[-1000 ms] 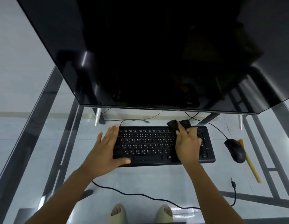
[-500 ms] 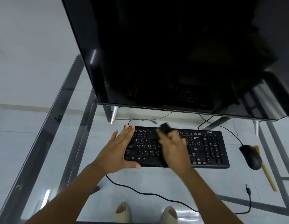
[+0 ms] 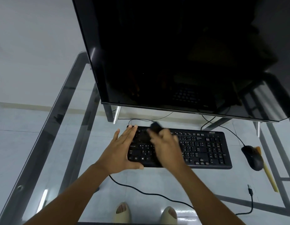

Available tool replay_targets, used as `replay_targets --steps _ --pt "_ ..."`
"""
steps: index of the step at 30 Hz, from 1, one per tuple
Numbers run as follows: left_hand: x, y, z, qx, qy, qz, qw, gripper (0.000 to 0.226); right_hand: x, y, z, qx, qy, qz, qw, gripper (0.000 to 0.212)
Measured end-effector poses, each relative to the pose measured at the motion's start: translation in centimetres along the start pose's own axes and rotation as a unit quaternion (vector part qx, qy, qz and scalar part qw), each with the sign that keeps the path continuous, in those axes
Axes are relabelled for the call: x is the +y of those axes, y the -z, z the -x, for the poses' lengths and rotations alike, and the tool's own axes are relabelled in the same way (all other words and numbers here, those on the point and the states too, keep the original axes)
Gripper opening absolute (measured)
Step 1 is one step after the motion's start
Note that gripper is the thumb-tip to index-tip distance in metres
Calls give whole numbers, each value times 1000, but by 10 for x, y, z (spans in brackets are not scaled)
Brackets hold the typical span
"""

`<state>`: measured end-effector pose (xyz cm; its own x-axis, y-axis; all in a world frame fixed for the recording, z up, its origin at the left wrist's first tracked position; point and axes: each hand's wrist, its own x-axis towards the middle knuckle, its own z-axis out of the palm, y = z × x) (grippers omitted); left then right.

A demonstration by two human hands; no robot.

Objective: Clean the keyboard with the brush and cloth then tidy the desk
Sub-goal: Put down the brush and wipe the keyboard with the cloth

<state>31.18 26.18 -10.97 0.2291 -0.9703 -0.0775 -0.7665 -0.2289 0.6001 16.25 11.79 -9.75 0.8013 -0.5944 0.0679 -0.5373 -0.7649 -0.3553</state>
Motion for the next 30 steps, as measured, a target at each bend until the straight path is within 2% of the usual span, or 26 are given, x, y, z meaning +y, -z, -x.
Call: replay_targets --steps 2,3,5,7,8,10,12,14,17,20,24,27,30 --pt "0 0 1 3 4 9 1000 133 10 -5 -9 67 -79 20 994 40" --pt "0 0 2 6 3 12 1000 133 1 -7 -8 62 -90 19 994 40" --pt "-1 -1 2 18 0 20 1000 134 -28 -10 1 46 -62 -12 997 37" --pt "-2 -3 4 32 -1 28 999 133 -56 -9 11 14 -27 -64 997 23" --pt "-2 -4 3 36 1 31 999 133 -63 -12 16 5 28 -49 998 20" --pt "-3 -3 3 34 3 33 999 135 -57 -11 14 -24 66 -31 997 27" --pt "-3 -2 2 25 2 27 999 135 -29 -4 3 11 37 -22 999 35" --pt "-2 -1 2 15 4 12 1000 135 1 7 -6 59 -44 2 997 37" --pt "-2 -2 1 13 8 -5 1000 134 29 15 -8 75 -113 24 990 40" --pt "-3 -3 3 17 7 -4 1000 134 0 7 8 54 -80 -2 995 43" --pt "-6 -5 1 16 2 -17 1000 134 -35 -15 38 3 41 11 999 56" --pt "1 1 6 22 -11 -37 999 116 -29 -12 39 29 31 -30 999 46" --pt "33 2 21 111 18 59 992 70 -29 8 36 60 19 -154 986 42"
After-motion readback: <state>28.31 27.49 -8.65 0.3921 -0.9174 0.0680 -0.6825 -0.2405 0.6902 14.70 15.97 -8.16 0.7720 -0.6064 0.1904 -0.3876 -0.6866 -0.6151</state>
